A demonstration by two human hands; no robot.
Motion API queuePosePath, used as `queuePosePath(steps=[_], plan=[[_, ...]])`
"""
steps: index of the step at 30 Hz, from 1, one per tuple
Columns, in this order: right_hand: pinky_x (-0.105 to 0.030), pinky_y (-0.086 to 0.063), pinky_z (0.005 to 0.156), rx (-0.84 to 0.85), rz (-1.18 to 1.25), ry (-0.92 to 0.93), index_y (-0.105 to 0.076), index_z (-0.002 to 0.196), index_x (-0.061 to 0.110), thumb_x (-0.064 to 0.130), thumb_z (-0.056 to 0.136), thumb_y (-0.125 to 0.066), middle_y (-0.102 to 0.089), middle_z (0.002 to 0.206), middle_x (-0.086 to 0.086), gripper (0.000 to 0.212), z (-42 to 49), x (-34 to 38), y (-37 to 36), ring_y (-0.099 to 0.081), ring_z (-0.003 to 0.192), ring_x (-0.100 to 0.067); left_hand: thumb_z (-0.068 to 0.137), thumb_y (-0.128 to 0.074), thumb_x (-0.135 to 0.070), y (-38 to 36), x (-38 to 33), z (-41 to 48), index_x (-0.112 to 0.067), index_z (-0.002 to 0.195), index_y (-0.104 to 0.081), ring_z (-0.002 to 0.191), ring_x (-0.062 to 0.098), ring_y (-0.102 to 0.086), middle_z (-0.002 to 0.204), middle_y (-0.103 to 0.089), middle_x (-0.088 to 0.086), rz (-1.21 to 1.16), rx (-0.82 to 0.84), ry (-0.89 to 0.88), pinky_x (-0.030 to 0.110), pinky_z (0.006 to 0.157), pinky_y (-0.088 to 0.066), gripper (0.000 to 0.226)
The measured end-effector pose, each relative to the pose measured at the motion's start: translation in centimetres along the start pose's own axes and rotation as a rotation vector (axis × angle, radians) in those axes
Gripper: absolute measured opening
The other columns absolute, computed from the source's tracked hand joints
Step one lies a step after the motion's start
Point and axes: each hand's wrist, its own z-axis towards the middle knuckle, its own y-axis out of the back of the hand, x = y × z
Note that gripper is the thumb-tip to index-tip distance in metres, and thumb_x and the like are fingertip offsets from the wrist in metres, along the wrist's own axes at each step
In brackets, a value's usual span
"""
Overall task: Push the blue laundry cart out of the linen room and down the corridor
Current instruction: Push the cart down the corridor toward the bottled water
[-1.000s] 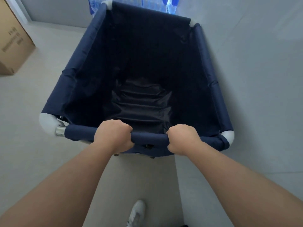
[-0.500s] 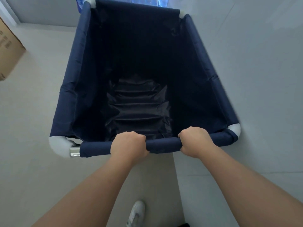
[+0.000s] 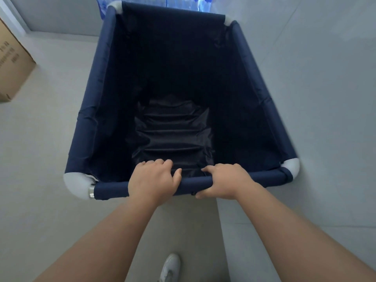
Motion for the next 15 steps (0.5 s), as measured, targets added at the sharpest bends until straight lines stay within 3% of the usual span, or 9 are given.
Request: queuePosePath(steps=[9, 15], plan=[[-0.044, -0.027, 0.111, -0.117, 0.021, -0.023, -0.04, 0.144, 0.039, 0.1, 0.054, -0.043, -0.054, 0.137, 0.007, 0.109, -0.1, 0.0, -0.1, -0.044, 0.129, -0.019, 0.094, -0.026, -0.043, 0.5, 0.1, 0.6, -0.024, 0.096, -0.06, 0.088, 0.021, -0.057, 0.094, -0.065, -0.004, 0.01, 0.035, 0.024, 0.039, 0.085, -0.041, 0.039], [-0.047, -0.027, 0.112, -0.118, 0.03, -0.011, -0.041, 0.145, 0.036, 0.101, 0.053, -0.042, -0.05, 0.142, 0.005, 0.113, 0.7, -0.3, 0.4, -0.039, 0.134, -0.02, 0.092, -0.025, -0.04, 0.5, 0.3, 1.6, -0.024, 0.097, -0.06, 0.088, 0.02, -0.056, 0.095, -0.063, -0.005, 0.003, 0.041, 0.03, 0.038, 0.086, -0.042, 0.038]])
